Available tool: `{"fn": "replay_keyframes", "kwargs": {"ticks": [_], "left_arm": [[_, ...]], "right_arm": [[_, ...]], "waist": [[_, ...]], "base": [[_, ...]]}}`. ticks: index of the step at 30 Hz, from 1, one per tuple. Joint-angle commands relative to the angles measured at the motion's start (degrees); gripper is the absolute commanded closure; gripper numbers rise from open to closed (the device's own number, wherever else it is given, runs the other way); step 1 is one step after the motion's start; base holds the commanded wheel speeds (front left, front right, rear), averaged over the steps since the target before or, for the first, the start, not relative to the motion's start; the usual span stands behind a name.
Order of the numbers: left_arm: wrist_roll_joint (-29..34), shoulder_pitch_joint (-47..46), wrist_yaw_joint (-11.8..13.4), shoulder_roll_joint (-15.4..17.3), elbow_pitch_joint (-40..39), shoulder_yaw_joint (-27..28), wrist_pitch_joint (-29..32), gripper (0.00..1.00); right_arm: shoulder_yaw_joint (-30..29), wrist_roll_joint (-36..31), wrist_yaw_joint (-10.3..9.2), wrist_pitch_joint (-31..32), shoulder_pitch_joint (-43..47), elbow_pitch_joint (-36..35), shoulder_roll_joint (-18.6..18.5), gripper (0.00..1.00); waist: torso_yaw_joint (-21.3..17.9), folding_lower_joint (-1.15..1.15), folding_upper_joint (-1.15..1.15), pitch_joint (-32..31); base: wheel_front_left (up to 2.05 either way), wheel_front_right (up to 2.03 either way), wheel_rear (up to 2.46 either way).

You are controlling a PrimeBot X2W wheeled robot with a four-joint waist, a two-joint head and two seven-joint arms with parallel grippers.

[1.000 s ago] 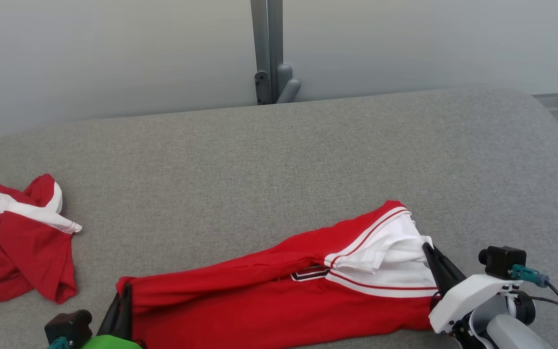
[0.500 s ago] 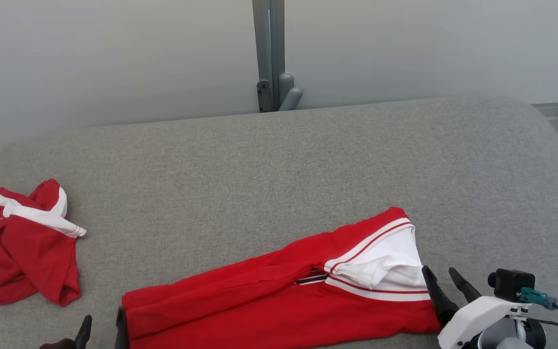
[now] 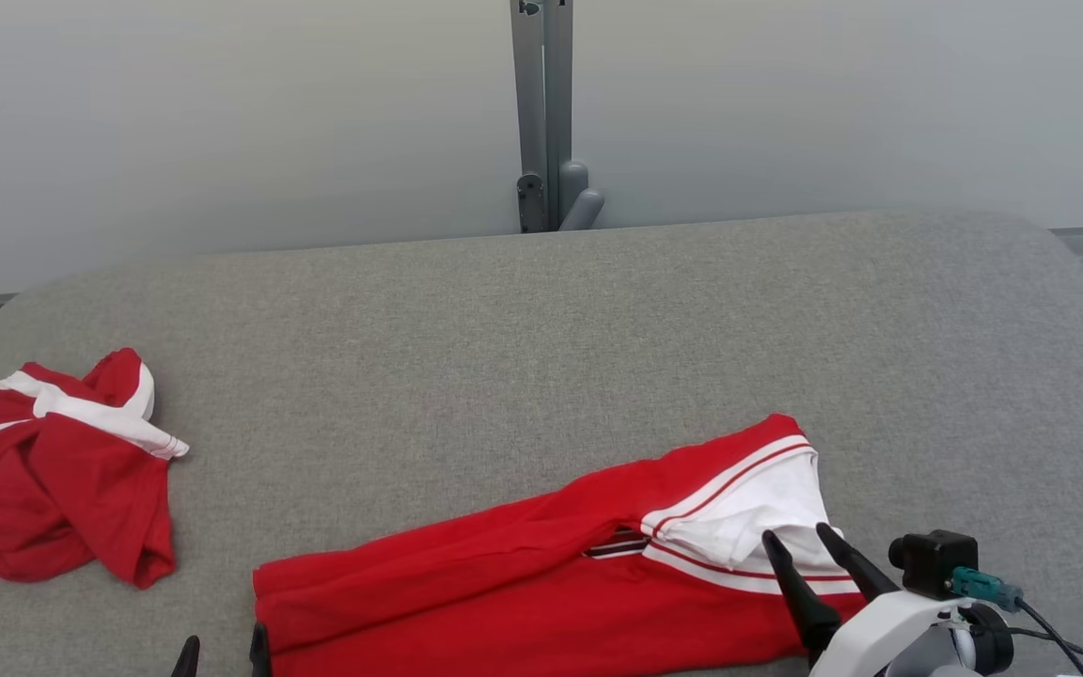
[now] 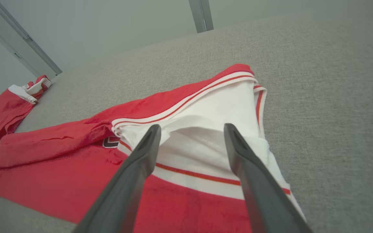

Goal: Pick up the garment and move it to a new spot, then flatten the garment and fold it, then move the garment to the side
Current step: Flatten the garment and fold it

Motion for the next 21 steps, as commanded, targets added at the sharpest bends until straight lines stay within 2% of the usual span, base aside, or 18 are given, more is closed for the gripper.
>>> {"fn": "replay_keyframes", "kwargs": {"ticks": [1,10,17,21], "left_arm": [[-0.3,0.3,0.1,0.0,-0.2,-0.5,0.0,0.0],[-2.1,0.8,0.1,0.0,0.0,-1.5,0.0,0.0],[-3.0,-0.1,0.1,0.0,0.3,-2.1,0.0,0.0],[-3.9,-0.6,0.1,0.0,0.7,-3.2,0.0,0.0]], "right_arm": [[1.6,-0.8,-0.07,-0.2,-0.5,-0.5,-0.5,0.0],[7.1,-1.6,-0.07,3.3,-3.2,-2.5,-3.2,0.0],[13.2,-2.1,-0.06,11.1,-7.3,-8.8,-12.0,0.0],[18.9,-0.3,-0.07,18.4,-9.6,-13.6,-17.7,0.0]], "waist": [[0.5,0.0,0.0,0.2],[1.1,0.0,0.0,0.8],[1.1,0.0,0.0,1.6],[1.4,0.0,0.0,2.1]], "base": [[0.0,0.0,0.0],[0.0,0.0,0.0],[0.0,0.0,0.0],[0.0,0.0,0.0]]}}
